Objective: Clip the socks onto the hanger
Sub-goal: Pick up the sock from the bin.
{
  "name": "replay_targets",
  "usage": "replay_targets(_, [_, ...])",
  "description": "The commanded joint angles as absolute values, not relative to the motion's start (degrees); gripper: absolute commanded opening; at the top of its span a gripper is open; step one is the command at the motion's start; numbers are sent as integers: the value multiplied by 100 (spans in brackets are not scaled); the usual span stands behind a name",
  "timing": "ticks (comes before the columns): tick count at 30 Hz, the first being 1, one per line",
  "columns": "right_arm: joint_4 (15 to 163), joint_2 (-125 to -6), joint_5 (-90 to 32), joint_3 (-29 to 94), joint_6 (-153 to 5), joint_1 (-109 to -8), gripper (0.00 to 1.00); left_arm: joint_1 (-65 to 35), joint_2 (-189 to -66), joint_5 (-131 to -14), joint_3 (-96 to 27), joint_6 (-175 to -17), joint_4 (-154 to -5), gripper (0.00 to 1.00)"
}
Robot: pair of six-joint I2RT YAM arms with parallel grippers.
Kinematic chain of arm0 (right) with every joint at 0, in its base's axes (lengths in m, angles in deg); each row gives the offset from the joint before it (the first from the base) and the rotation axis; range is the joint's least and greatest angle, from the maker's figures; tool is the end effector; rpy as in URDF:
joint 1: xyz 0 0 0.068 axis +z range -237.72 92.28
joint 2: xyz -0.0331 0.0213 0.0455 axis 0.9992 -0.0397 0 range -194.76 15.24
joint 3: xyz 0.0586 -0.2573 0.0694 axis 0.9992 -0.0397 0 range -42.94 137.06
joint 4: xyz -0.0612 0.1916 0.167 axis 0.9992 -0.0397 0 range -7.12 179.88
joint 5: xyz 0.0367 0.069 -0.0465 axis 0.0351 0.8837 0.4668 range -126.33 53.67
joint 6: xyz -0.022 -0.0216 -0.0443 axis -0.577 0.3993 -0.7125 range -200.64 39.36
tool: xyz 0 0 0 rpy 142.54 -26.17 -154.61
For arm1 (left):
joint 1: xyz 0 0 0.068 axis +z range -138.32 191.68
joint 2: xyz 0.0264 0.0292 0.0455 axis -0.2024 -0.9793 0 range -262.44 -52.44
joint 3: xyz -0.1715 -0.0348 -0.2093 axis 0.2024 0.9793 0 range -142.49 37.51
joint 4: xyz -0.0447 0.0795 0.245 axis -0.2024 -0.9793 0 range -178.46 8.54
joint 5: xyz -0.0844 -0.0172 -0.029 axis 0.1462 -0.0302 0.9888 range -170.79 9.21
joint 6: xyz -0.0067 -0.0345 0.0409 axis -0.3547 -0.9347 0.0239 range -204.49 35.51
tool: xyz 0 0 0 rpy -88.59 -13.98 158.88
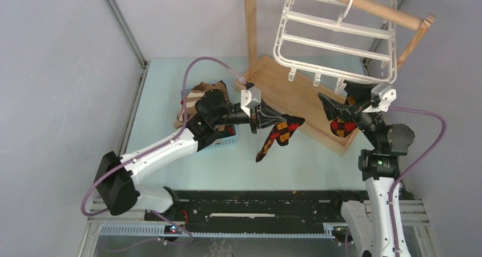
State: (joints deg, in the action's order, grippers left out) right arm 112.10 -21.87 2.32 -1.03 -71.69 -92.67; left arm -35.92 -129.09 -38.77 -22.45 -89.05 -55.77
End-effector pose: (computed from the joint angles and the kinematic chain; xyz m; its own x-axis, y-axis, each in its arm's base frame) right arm 0.1406 0.0102 0.3994 0.3714 0.0898 -0.9241 -0.5515 0.8220 -0.1418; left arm 0.1915 -0.2450 0.3733 0.0262 -0.1162 -0.9929 0.9997 0.0035 0.0260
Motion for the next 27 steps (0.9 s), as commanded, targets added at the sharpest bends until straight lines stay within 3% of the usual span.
replay_targets(1, [11856,-2361,1236,-115,-6587,-9654,82,-3562,-12927,-3765,-2665,-9049,-5239,0])
replay_targets(13, [12717,-2671,1560,-112,-5751,-10072,82,-3565,-12976,-3725,-2708,-9131,-5147,0])
replay_targets(27, [12442,-2548,841,-111,-5453,-10104,81,-3565,-13084,-3650,-2796,-9221,-5050,0])
